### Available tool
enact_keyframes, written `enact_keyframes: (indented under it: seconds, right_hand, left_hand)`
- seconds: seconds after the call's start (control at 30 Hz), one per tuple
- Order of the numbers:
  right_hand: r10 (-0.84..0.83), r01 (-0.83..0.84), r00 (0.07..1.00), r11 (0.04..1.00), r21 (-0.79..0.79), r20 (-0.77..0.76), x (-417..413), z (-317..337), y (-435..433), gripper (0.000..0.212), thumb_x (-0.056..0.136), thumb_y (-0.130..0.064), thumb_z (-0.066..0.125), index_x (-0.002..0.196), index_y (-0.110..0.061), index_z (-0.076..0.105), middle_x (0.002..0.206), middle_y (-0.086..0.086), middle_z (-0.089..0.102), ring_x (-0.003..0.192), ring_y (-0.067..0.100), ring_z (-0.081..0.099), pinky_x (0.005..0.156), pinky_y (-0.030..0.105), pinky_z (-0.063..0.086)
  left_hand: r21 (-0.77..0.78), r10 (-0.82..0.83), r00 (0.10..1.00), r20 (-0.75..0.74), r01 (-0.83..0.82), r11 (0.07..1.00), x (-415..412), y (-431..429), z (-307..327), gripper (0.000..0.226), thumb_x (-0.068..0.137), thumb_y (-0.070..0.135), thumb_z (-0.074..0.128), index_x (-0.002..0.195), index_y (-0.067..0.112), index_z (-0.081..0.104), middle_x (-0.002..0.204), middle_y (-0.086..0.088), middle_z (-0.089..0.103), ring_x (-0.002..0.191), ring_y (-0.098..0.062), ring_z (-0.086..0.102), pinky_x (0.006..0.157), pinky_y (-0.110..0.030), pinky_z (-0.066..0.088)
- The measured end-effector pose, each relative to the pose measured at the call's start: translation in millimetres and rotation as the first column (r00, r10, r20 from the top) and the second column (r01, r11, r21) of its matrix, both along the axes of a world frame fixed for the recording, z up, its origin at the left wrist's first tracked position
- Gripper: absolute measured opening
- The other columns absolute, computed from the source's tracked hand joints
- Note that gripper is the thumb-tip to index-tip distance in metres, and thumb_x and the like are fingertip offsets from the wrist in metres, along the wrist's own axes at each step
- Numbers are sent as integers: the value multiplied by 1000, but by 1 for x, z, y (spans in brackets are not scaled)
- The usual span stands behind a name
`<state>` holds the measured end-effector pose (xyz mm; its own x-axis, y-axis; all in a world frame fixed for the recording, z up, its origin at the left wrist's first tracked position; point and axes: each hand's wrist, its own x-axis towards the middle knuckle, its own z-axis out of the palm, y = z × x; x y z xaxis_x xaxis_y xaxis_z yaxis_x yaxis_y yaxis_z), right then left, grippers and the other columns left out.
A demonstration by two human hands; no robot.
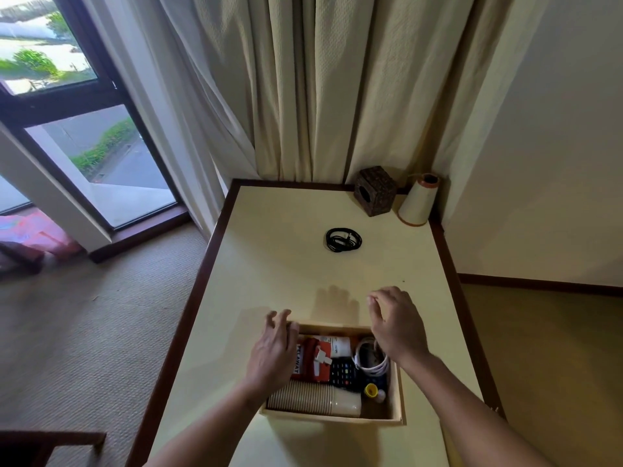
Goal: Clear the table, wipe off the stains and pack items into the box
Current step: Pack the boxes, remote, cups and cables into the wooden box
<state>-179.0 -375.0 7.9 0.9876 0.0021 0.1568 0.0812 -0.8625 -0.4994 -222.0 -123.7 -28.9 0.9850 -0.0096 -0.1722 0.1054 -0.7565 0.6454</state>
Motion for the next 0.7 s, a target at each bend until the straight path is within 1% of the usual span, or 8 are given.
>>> enact_keyframes:
  seconds: [0.03,0.1,0.17,0.3,0.4,0.47,0.53,0.7]
  right_hand:
    - [10,-11,999,1000,-3,-44,15,0,5,25,102,-27,54,119,-17,69,120,-1,65,112,18,58,94,35,51]
    - [34,-38,986,999,-23,-161,49,-7,14,34,102,-28,51,132,-15,63,138,2,59,126,21,52,104,37,46]
    - [42,-61,966,996,-65,-254,81,-21,22,39,103,-28,49,138,-14,59,145,4,53,132,25,48,107,40,45]
    - [-4,-49,947,986,-158,-321,141,-54,35,37,101,-24,50,135,-12,56,142,8,53,127,30,49,98,44,49]
    - [-31,-49,947,970,-237,-321,173,-72,44,49,96,-17,54,145,-17,45,155,8,38,133,33,41,100,47,45]
    - [-34,-53,955,958,-280,-295,193,-82,50,55,93,-13,57,146,-18,42,160,8,30,137,34,37,102,48,42]
    - [-20,-78,957,943,-322,-290,208,-92,52,53,92,-14,57,143,-17,43,158,9,33,139,34,35,101,49,42]
    - [-22,-112,946,913,-393,-322,217,-108,54,50,95,-17,56,143,-16,46,148,11,44,138,34,39,101,47,41]
  left_hand:
    - [-5,-2,1000,-22,2,1000,1,0,1,39,111,41,29,140,20,46,142,-8,47,122,-26,58,101,-49,52]
    - [-27,35,999,-37,-36,999,2,2,-2,33,111,47,24,121,27,48,116,-2,55,100,-20,62,94,-50,54]
    - [-43,75,996,-51,-77,996,4,4,-7,30,110,51,23,110,31,45,100,2,52,87,-16,61,86,-50,57]
    - [-48,85,995,-59,-88,995,6,4,-14,28,110,48,27,108,29,47,97,1,51,84,-21,61,82,-44,53]
    - [-82,86,995,-42,-89,993,6,5,-18,30,109,48,28,107,26,49,94,3,50,78,-22,59,73,-41,51]
    - [-76,95,995,-26,-97,992,5,5,-22,37,107,51,27,108,23,51,94,3,49,77,-22,57,69,-39,48]
    - [-62,100,995,-14,-101,993,6,4,-22,41,105,54,24,109,22,52,95,3,48,77,-23,57,69,-38,46]
    - [-46,110,994,-12,-111,993,7,5,-26,29,109,45,30,107,24,51,97,3,49,79,-25,57,70,-38,45]
